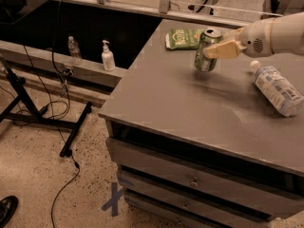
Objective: Pick green can
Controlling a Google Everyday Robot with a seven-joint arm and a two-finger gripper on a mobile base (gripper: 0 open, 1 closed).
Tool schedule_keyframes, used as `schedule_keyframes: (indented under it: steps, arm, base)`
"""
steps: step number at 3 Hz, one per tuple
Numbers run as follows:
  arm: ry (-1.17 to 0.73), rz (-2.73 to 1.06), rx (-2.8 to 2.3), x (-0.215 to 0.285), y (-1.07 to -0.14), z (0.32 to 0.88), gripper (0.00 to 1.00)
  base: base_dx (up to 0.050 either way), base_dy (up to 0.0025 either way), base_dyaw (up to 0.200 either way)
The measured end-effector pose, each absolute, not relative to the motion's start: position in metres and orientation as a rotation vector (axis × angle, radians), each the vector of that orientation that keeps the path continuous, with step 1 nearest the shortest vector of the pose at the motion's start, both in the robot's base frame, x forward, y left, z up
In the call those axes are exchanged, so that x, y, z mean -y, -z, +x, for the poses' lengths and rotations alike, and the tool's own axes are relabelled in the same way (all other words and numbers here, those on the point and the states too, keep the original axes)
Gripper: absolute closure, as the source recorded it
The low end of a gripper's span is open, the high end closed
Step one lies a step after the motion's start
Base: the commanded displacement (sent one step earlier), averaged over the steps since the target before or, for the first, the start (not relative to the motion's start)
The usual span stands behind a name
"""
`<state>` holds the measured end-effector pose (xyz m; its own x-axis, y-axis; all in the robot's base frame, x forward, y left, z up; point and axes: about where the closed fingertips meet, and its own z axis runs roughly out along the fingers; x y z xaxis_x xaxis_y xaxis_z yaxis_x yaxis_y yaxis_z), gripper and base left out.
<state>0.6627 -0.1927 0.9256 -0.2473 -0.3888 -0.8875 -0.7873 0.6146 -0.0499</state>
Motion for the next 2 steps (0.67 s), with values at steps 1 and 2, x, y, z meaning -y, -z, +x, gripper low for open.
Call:
schedule_keyframes:
  steps: [1, 2]
  arm:
    - [-0.527, -0.954, -1.777, 0.178, -0.957, 0.662, 1.0]
    - [-0.518, -0.983, -1.713, 0.164, -0.994, 0.66, 1.0]
  base:
    - [0.0, 0.0, 0.0]
    - [0.0, 0.0, 0.0]
